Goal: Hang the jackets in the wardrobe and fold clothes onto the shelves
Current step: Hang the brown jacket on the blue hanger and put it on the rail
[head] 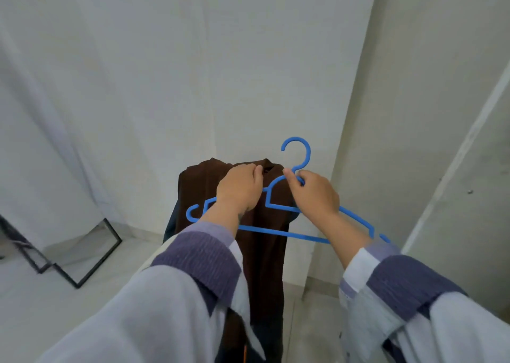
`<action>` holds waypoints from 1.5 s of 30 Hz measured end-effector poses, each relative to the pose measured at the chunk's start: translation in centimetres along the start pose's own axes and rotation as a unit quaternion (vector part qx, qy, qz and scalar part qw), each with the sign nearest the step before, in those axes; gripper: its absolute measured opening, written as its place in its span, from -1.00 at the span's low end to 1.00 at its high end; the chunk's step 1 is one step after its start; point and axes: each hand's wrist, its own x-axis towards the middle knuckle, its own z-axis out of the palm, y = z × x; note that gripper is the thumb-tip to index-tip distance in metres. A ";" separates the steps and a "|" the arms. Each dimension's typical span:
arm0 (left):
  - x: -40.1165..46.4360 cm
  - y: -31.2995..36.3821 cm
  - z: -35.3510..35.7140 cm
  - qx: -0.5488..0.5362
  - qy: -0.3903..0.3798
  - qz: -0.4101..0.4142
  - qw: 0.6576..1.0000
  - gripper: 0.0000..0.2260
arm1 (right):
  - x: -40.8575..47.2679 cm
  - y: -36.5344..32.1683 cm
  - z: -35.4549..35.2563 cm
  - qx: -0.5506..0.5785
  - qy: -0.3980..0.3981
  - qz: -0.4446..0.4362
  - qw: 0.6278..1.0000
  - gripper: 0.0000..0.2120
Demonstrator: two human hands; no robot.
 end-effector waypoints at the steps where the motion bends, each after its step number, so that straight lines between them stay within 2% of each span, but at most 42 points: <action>1: 1.4 -0.3 0.6 0.011 -0.002 -0.015 1.000 -0.65 | 1.0 0.4 0.6 0.000 0.000 -0.002 1.000 -0.50; 7: 8.5 -1.7 5.2 0.067 -0.033 -0.103 0.992 -0.71 | 7.0 3.7 4.4 0.014 -0.027 -0.008 0.999 -0.50; 13: 12.9 -2.6 9.0 0.151 -0.109 -0.170 0.968 -0.47 | 10.3 6.6 7.4 0.000 -0.050 -0.010 0.999 -0.49; 15: 13.1 -2.9 9.5 0.189 -0.113 -0.177 0.959 -0.58 | 10.7 7.0 7.8 0.003 -0.060 -0.015 0.998 -0.49; 17: 12.9 -2.9 9.5 0.208 -0.082 -0.175 0.959 -0.71 | 10.9 7.2 7.9 0.009 -0.071 -0.018 0.997 -0.48; 21: 11.9 -2.4 8.0 0.179 -0.024 -0.169 0.969 -0.78 | 10.7 6.6 7.6 0.014 -0.075 -0.028 0.997 -0.48; 28: 6.9 -2.9 4.3 0.173 0.026 -0.126 0.976 -0.77 | 8.1 4.4 5.0 0.007 -0.070 -0.047 0.996 -0.48; 32: 3.8 -3.4 2.1 0.155 -0.033 -0.150 0.976 -0.80 | 6.4 3.2 3.8 0.004 -0.068 -0.048 0.997 -0.50; 36: 1.1 -4.6 1.2 0.102 -0.124 -0.198 0.967 -0.67 | 5.0 2.0 3.8 -0.016 -0.071 -0.058 0.996 -0.50; 39: 0.5 -5.7 1.4 0.071 -0.181 -0.200 0.960 -0.61 | 3.8 1.9 4.7 -0.042 -0.076 -0.060 0.994 -0.51; 42: 1.2 -6.5 1.7 0.044 -0.187 -0.191 0.963 -0.66 | 3.3 2.1 5.8 -0.029 -0.081 -0.042 0.995 -0.52; 45: 3.0 -6.9 2.0 0.033 -0.119 -0.178 0.976 -0.65 | 3.8 2.3 6.7 -0.004 -0.080 -0.036 0.996 -0.52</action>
